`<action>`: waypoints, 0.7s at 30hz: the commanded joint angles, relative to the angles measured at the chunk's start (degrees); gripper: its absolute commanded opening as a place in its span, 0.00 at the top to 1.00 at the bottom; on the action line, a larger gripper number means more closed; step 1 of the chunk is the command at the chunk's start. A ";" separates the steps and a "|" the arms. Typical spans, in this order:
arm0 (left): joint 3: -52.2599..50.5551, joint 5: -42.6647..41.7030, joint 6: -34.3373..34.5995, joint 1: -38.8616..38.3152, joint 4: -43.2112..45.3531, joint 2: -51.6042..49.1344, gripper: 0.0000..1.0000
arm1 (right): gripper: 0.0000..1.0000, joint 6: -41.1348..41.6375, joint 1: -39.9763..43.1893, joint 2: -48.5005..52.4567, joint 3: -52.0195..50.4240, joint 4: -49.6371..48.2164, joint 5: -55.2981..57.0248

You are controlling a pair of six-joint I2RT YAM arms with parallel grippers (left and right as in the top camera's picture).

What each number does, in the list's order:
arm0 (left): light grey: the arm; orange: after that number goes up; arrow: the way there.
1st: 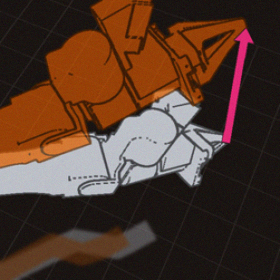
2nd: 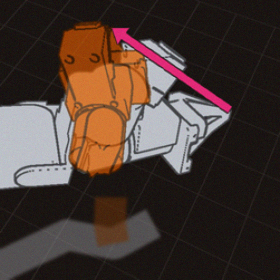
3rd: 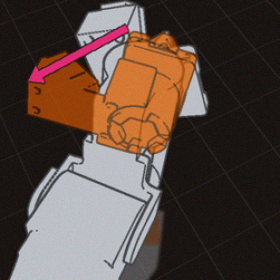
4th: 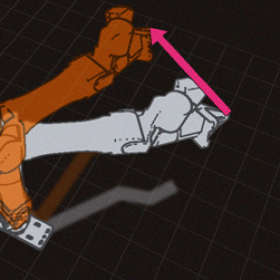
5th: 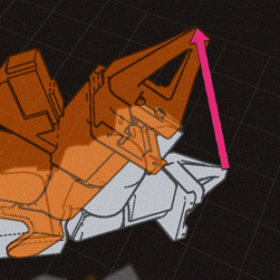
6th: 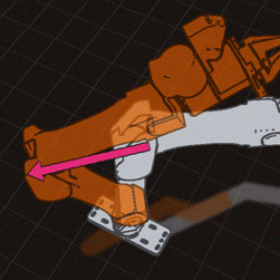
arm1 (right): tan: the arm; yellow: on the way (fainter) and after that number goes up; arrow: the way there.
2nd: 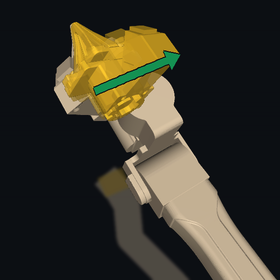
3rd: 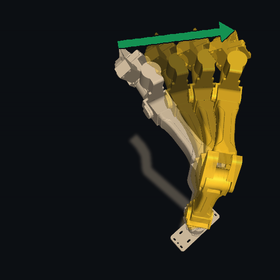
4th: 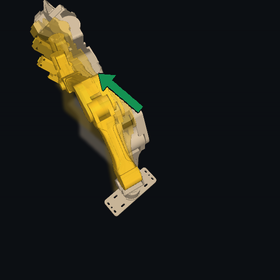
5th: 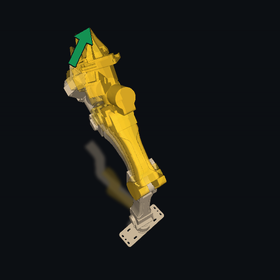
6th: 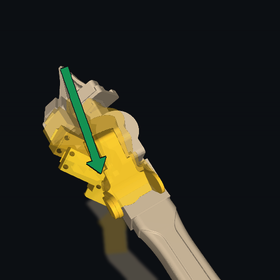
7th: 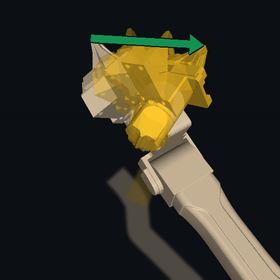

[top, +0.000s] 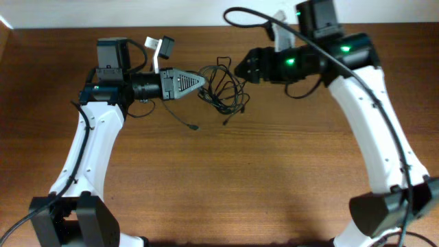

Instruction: Untangle cables

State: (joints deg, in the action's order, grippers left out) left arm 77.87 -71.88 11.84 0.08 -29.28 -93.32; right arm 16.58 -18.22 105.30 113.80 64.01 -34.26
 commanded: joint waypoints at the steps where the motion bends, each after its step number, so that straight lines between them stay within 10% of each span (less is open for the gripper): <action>1: 0.42 -3.82 0.57 -0.17 0.31 1.49 1.00 | 0.24 5.35 -2.56 4.94 0.76 -0.04 3.28; 4: 0.42 -1.22 0.55 -0.11 0.35 1.49 1.00 | 0.56 6.45 -3.15 9.33 0.76 1.70 3.54; 6: 0.42 3.63 0.55 0.09 0.33 1.49 1.00 | 0.96 6.40 -2.80 10.08 0.76 2.45 4.20; 12: 0.42 34.56 1.07 0.26 -4.24 1.49 0.99 | 0.96 2.05 2.01 3.72 0.92 3.93 9.84; 15: 0.39 53.05 4.24 0.26 -10.86 1.46 0.82 | 0.96 1.60 5.44 -1.60 0.92 4.98 9.81; 18: 0.39 54.73 4.20 0.22 -14.21 1.46 0.44 | 0.96 1.40 6.71 -4.81 0.92 5.70 8.79; 21: 0.42 50.36 2.71 -0.72 -15.58 1.46 0.37 | 0.96 1.40 4.70 -4.50 0.87 6.36 7.34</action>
State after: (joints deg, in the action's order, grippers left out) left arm 77.93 -21.02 16.08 0.38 -44.10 -93.10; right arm 18.81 -10.79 100.73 113.80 70.06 -26.13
